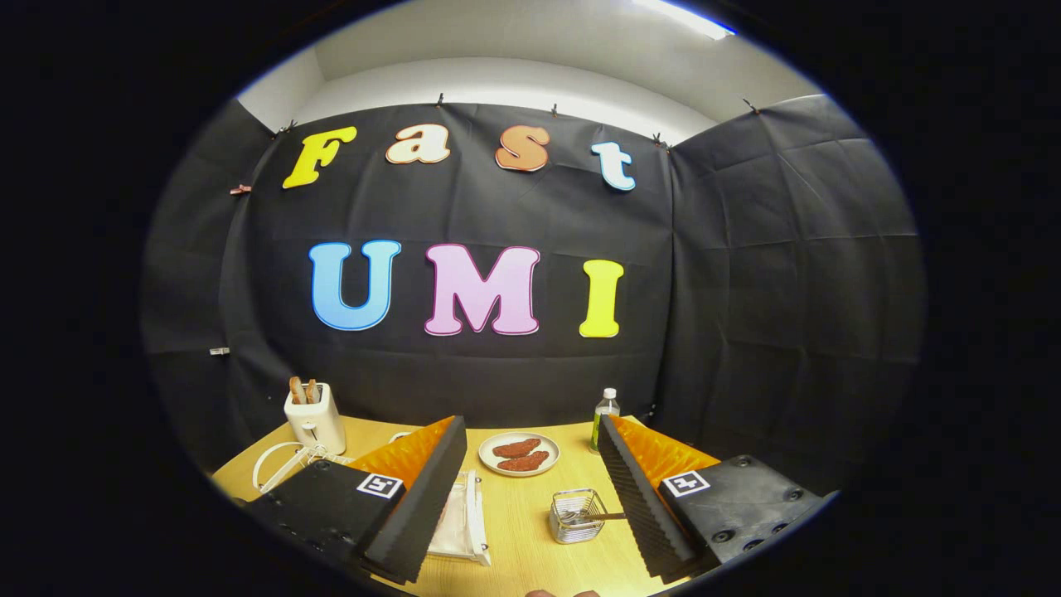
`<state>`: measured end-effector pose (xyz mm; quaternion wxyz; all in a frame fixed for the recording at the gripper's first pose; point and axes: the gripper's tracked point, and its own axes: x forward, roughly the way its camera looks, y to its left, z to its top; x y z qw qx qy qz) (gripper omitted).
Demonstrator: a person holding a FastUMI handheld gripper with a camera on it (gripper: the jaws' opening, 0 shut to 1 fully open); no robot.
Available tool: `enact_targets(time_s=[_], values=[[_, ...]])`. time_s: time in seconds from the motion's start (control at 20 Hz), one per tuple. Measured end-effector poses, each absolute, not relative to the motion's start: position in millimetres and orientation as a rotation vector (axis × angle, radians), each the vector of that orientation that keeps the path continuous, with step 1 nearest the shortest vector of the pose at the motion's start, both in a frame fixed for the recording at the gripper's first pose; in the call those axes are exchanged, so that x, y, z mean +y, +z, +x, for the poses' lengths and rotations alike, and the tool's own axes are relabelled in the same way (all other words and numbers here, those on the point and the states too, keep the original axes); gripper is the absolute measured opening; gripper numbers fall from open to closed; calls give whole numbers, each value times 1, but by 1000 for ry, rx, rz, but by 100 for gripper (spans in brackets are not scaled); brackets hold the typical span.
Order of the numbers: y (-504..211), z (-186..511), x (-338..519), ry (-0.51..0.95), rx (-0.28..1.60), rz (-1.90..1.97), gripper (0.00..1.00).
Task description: Take the plate from the dish rack, then take the spoon from the basket and place it into the plate.
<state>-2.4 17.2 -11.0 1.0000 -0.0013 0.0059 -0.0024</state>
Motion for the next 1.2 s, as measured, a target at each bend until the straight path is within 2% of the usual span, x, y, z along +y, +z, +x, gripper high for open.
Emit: enact_targets(time_s=[0.3, 0.65, 0.95, 1.2], values=[[-14, -5, 33, 30, 31, -13, 97], [-33, 33, 72, 78, 168, -3, 97], [-77, 74, 114, 110, 294, -100, 98], [-126, 107, 127, 68, 405, -157, 95]])
